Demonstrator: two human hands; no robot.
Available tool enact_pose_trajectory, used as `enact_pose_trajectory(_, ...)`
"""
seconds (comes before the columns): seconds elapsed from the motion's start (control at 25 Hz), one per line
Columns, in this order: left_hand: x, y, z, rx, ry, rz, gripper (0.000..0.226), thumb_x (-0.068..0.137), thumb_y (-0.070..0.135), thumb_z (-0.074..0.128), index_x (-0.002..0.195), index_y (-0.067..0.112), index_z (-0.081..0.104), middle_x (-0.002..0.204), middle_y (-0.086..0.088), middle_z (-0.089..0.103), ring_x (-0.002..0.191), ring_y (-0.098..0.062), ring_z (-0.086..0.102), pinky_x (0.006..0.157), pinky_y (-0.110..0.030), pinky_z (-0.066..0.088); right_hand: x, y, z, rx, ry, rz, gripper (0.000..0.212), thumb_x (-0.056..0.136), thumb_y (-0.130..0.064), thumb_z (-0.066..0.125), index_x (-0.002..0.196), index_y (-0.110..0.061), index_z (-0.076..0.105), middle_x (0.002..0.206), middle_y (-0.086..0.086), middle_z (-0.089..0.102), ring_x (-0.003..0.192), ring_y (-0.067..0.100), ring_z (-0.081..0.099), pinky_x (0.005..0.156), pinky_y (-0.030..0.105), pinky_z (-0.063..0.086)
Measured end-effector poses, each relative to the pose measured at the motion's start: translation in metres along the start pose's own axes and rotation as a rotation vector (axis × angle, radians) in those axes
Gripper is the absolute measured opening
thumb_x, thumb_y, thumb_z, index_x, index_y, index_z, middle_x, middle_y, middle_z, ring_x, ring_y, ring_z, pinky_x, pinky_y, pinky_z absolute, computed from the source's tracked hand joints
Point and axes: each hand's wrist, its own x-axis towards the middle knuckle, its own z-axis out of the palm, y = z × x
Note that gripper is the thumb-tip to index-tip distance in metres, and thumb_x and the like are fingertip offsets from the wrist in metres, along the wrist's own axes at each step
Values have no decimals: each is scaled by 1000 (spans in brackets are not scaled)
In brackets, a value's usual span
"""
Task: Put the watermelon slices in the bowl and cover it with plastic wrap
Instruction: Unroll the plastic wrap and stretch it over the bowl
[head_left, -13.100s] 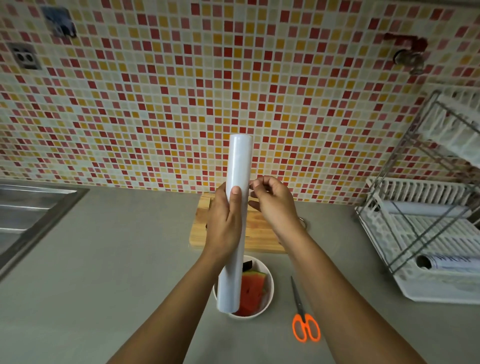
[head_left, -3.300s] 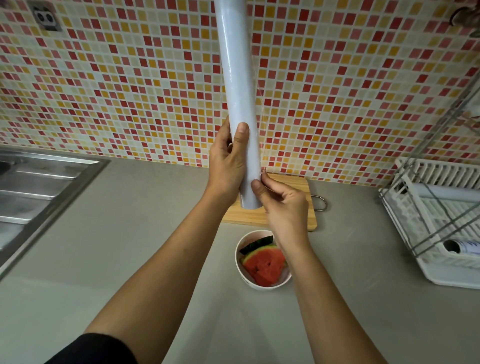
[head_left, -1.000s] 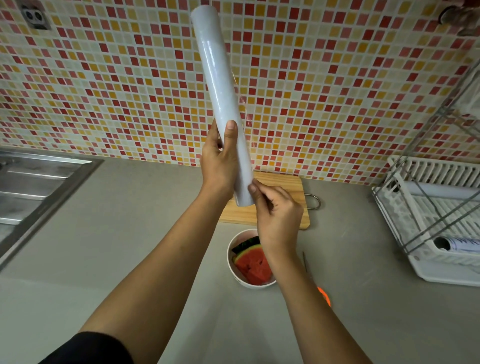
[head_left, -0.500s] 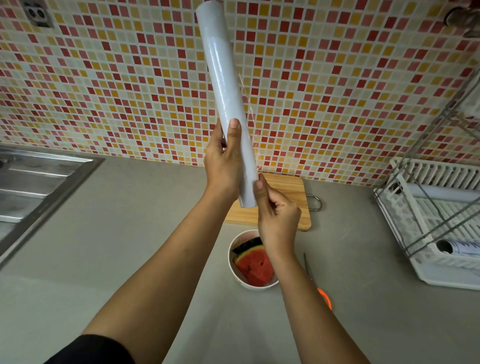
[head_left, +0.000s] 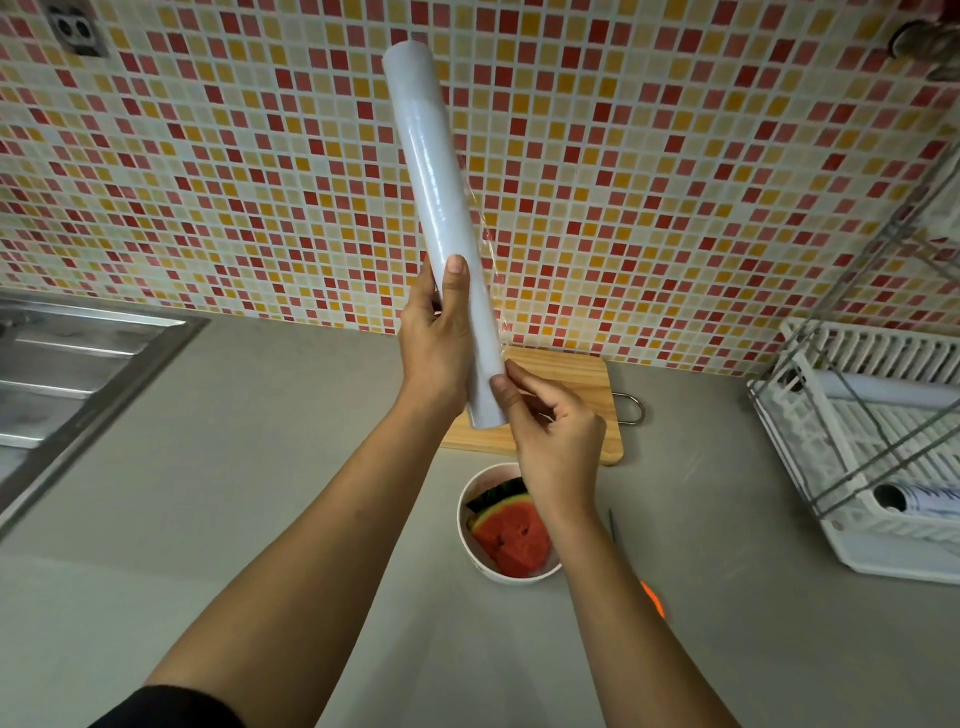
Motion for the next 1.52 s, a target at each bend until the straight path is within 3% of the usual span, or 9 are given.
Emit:
enact_pose_trajectory(0.16, 0, 0, 3, 8, 28, 11, 32, 93, 50, 46, 113, 28, 55, 98, -9, 62, 84, -18, 65, 71, -34, 58, -1, 1, 6, -61, 110, -43, 25, 83, -32, 66, 92, -11, 75, 74, 1, 73, 61, 2, 57, 56, 13, 40)
enact_pose_trajectory(0.4, -4, -7, 4, -14, 60, -34, 32, 93, 49, 46, 111, 25, 56, 84, 3, 62, 72, -9, 64, 64, -27, 54, -2, 4, 9, -262, 207, -196, 20, 86, -25, 62, 88, -8, 72, 80, 4, 71, 70, 11, 60, 60, 14, 42)
enact_pose_trajectory(0.64, -3, -10, -1, -29, 63, -65, 37, 92, 51, 46, 116, 25, 57, 85, 3, 63, 77, -13, 65, 67, -28, 55, 10, 7, 0, -120, 9, 43, 37, 87, -47, 50, 98, -17, 69, 85, -11, 71, 78, 8, 66, 70, 29, 55)
enact_pose_trajectory(0.8, -3, -9, -1, -82, 52, -60, 36, 92, 51, 47, 115, 25, 57, 85, 3, 64, 79, -14, 66, 70, -32, 57, 8, 4, 0, 68, -204, 147, 61, 71, -57, 61, 121, -22, 61, 95, -34, 61, 91, -11, 62, 71, 8, 49)
enact_pose_trajectory(1.0, -6, -11, 1, -51, 43, -22, 35, 92, 51, 46, 117, 27, 56, 90, 1, 64, 78, -11, 66, 67, -28, 56, 5, 4, 3, -12, -115, 21, 33, 85, -36, 59, 104, -12, 71, 74, -21, 64, 62, -10, 57, 54, 4, 39)
enact_pose_trajectory(1.12, -5, -11, -1, -63, 49, -46, 36, 92, 52, 46, 115, 27, 56, 88, 2, 63, 78, -12, 65, 68, -28, 56, 4, 3, 5, -73, -67, -43, 35, 89, -33, 56, 83, -3, 72, 53, -21, 49, 51, -6, 51, 47, 4, 32)
enact_pose_trajectory(1.28, -7, -13, -4, -65, 47, -58, 39, 92, 52, 46, 115, 23, 56, 81, 4, 62, 70, -7, 64, 64, -24, 53, 8, 2, 3, -89, -32, 11, 40, 88, -45, 50, 86, -12, 72, 66, -5, 66, 60, 11, 58, 49, 21, 41)
enact_pose_trajectory(1.44, -6, -12, -5, -112, 25, -60, 45, 92, 51, 46, 123, 19, 53, 85, 2, 62, 74, -10, 64, 66, -26, 53, 6, -1, 2, -1, -145, 52, 42, 78, -44, 64, 109, -15, 69, 89, -16, 68, 76, -2, 65, 62, 12, 50)
enact_pose_trajectory(1.52, -7, -12, -4, -93, 12, -47, 44, 93, 50, 46, 124, 21, 52, 88, 1, 62, 78, -12, 65, 67, -27, 55, 3, -1, 4, -63, -73, -39, 30, 82, -34, 66, 101, -12, 72, 76, -11, 69, 62, -6, 59, 53, 7, 42)
